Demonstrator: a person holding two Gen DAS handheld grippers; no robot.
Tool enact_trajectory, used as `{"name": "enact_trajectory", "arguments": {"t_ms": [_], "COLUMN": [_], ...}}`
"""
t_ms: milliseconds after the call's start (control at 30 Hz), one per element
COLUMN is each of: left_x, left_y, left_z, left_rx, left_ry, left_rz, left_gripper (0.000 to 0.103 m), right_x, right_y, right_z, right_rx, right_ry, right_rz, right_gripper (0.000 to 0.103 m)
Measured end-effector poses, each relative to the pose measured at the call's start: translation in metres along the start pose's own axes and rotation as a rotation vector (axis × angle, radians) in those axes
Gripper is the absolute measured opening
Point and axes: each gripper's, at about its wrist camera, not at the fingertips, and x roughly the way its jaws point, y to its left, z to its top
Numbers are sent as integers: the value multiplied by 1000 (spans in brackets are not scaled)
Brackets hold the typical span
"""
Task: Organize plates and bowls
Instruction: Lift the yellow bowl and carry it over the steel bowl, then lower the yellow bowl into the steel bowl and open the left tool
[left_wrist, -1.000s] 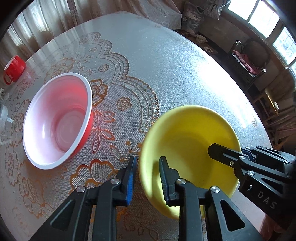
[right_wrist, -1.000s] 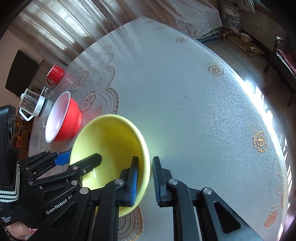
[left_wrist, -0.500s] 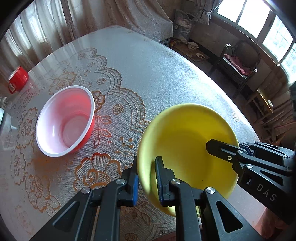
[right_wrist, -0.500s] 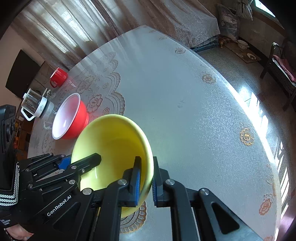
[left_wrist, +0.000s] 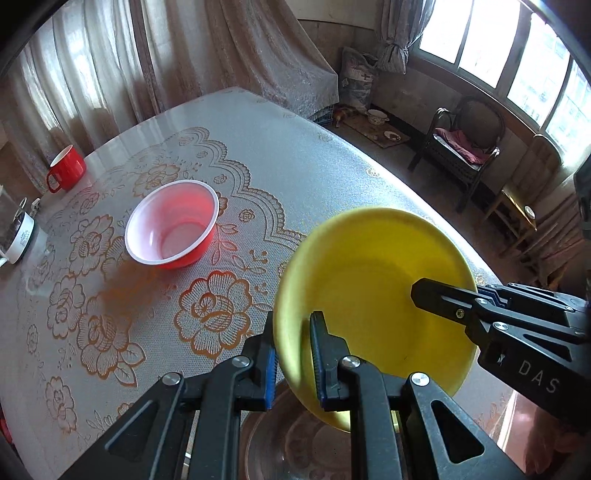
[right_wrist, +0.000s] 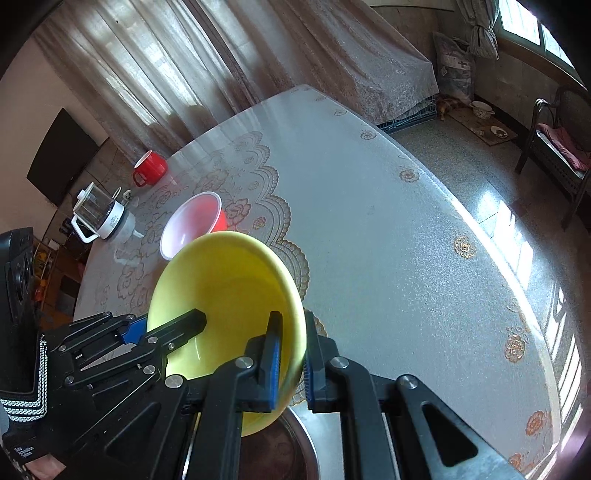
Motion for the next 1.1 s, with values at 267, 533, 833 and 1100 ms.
{"name": "enact_trajectory", "arguments": {"t_ms": [267,533,833,1100], "left_x": [-19,-20,-7,3], "left_y": [-1,6,2,1], "left_z": [-40,-78,-100,-108], "left_rx": [17,18,43,55], "left_ry": [-3,32,97,132], "left_rz": [-25,-35,-49,-25], "left_gripper": [16,16,17,18], "right_x": [-18,-16,-8,13], "right_y": [11,23,22,19], "right_z": [-32,-71,-97,-107], "right_rx": [17,38,69,76], "right_ry": [-3,39,96,141], "right_rz": [3,3,-27,-76], "right_gripper": [9,9,9,9]}}
